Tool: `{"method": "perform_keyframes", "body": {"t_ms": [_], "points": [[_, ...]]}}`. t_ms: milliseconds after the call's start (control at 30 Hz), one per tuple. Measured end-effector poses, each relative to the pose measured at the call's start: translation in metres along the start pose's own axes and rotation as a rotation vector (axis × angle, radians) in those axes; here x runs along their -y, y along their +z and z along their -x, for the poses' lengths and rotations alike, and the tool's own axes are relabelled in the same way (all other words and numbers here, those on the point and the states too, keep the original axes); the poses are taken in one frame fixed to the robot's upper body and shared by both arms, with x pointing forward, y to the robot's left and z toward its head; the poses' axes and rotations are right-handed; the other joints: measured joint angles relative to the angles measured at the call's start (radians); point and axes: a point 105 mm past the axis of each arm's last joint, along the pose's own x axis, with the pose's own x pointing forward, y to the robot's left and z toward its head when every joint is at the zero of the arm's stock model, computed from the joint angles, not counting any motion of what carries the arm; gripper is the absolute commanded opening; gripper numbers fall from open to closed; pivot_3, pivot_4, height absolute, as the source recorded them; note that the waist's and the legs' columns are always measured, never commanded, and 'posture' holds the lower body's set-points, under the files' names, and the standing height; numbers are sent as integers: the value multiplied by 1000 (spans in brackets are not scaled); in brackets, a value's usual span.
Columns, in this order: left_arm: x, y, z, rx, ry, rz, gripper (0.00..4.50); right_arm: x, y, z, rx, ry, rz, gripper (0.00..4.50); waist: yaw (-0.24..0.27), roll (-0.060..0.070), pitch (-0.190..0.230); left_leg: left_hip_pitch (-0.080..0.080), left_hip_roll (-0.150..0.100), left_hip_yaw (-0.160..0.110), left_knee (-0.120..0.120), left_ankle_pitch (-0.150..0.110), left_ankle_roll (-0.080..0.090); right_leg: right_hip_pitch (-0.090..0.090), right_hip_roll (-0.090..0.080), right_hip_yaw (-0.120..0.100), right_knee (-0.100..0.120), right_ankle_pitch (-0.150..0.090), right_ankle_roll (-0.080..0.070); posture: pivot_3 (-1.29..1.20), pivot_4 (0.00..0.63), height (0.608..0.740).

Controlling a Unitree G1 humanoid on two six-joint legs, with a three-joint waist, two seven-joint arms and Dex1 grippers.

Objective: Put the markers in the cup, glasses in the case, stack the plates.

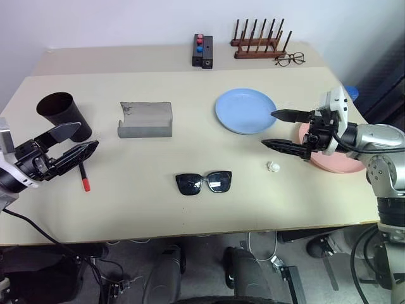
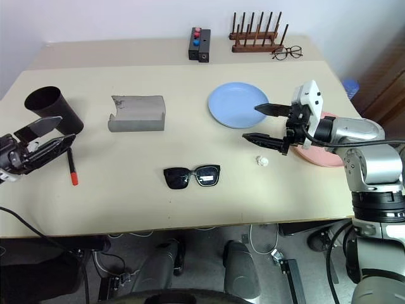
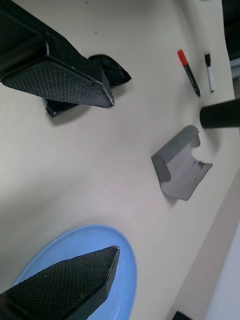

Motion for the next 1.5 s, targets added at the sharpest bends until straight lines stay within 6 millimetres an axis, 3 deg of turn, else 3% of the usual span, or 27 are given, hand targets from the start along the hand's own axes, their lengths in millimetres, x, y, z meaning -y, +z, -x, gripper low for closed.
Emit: {"method": "perform_keyframes", "body": {"t_ms": [133, 200, 267, 367, 633, 1033, 1167, 1367, 1500], "points": [[-2, 0, 0, 2, -11, 8, 4500, -4, 5, -3, 14, 3, 13, 4477, -7, 0, 0, 0, -4, -10, 0, 0, 0, 6, -2, -8, 0, -1, 2, 0, 150, 740], [-4, 3, -2, 2, -14, 3, 4500, -6, 5, -4, 14, -4, 5, 4477, -23, 1, 1, 1, -25, -51, 0, 2, 0, 19, -10, -30, 5, -7, 11, 0, 150, 740], [-6, 3, -1, -3, -14, 7, 4500, -4, 6, -5, 14, -32, 4, 4477, -34, 3, 2, 1, -38, -79, 0, 3, -1, 18, -9, -28, 14, -21, 16, 0, 150, 740], [-7, 3, -1, -15, -21, 5, 4500, -3, 1, -5, 10, -57, -13, 4477, -18, 4, 2, 1, -32, -71, -3, 5, -5, 15, -3, -25, 16, -18, 4, 0, 150, 740], [-16, 3, 5, -33, 26, -12, 4500, -9, 1, -19, 34, -46, 1, 4477, -8, 4, 2, 1, -23, -57, -2, 5, -6, 12, -1, -18, 15, -19, -3, 0, 150, 740], [-64, -13, 59, -180, 411, -44, 4500, -23, 0, -46, 81, 6, -22, 4477, -1, 4, 1, 1, -20, -54, -3, 4, -7, 11, -1, -17, 13, -18, -5, 0, 150, 740], [-87, -20, 84, -240, 604, -43, 4500, -37, 5, -61, 126, 41, -20, 4477, -4, 4, 1, 1, -19, -54, -4, 4, -7, 10, 1, -16, 13, -18, -5, 0, 150, 740], [-118, -14, 117, -314, 838, -57, 4500, -51, 7, -71, 143, 102, -10, 4477, 3, 3, 1, 1, -19, -52, -4, 4, -7, 10, 1, -16, 12, -18, -5, 0, 150, 740], [-134, -27, 118, -351, 903, -20, 4500, -60, 8, -74, 158, 134, -10, 4477, 3, 2, 0, 1, -20, -50, -4, 4, -8, 10, 1, -17, 12, -18, -4, 0, 150, 740]]}}
